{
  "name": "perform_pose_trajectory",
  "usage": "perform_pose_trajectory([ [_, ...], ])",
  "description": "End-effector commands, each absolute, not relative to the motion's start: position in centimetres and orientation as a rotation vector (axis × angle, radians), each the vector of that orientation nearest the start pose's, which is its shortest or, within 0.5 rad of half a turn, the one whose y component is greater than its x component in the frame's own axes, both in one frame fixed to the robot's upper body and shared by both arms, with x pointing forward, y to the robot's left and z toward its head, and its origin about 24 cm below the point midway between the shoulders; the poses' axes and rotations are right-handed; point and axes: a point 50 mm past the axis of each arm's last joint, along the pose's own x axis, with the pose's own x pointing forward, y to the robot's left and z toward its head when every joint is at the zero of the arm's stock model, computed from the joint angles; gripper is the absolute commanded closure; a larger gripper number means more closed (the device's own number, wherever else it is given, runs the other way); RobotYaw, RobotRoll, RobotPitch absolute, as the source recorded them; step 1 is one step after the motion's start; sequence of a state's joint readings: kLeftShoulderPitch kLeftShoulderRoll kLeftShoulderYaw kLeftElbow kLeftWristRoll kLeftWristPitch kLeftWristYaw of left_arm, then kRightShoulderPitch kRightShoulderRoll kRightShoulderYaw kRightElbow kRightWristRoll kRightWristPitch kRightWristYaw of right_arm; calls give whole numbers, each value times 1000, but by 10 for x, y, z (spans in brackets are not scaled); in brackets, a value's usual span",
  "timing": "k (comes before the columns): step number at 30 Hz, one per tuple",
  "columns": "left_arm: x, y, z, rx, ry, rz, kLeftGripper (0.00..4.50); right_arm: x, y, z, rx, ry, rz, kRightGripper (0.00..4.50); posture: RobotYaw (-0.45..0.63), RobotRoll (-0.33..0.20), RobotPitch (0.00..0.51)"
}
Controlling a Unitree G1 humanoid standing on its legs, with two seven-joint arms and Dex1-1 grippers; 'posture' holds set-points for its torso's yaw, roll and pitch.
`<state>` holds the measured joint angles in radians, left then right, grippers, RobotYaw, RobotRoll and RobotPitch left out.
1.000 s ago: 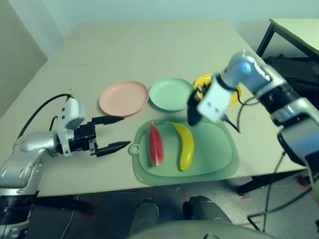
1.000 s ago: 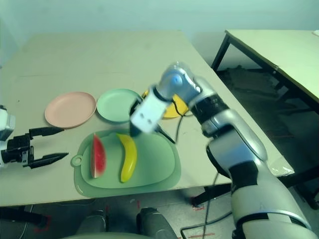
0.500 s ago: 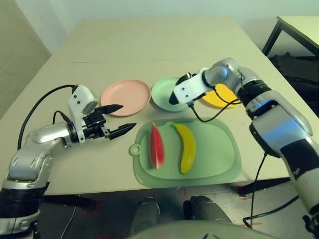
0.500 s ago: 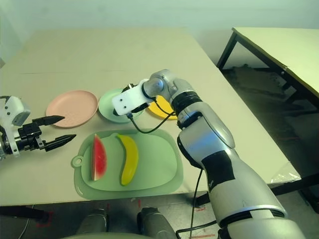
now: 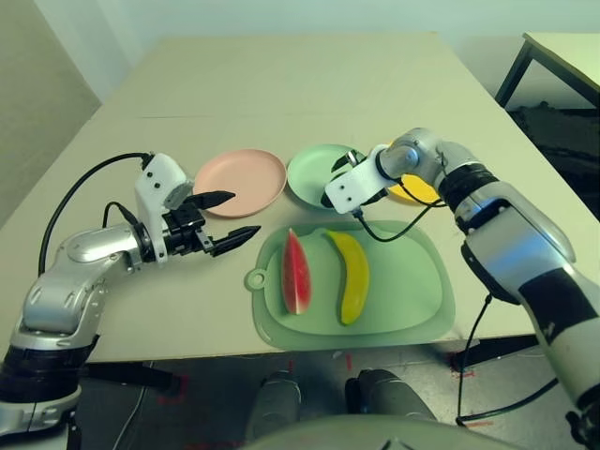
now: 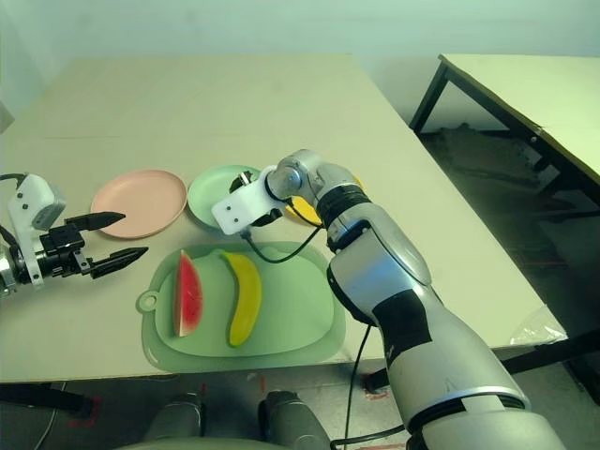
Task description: Place the fruits into color-matched plates.
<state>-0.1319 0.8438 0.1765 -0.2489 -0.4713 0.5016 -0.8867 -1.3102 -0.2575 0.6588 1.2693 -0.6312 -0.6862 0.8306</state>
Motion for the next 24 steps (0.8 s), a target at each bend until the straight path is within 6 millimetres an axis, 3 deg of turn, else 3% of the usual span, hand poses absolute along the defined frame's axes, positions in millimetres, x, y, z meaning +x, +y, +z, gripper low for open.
perform_pose_trajectory([
  [1, 250, 246, 153, 334, 223, -830, 0, 383, -63, 159, -1671, -14, 1371, 17, 77, 0, 53],
  [6, 248, 250, 151, 355, 225, -890, 0, 384, -67, 186, -1705, -78, 1376, 17, 69, 0, 49],
  [12, 238, 254, 155, 347, 233, -1050, 0, 370, -89, 214, -1932, -150, 1554, 17, 45, 0, 46],
  [17, 229, 255, 157, 355, 237, -1181, 0, 345, -101, 203, -2006, -218, 1796, 17, 33, 0, 45],
  [24, 226, 256, 157, 369, 220, -1257, 0, 303, -88, 188, -1925, -307, 2013, 17, 33, 0, 43],
])
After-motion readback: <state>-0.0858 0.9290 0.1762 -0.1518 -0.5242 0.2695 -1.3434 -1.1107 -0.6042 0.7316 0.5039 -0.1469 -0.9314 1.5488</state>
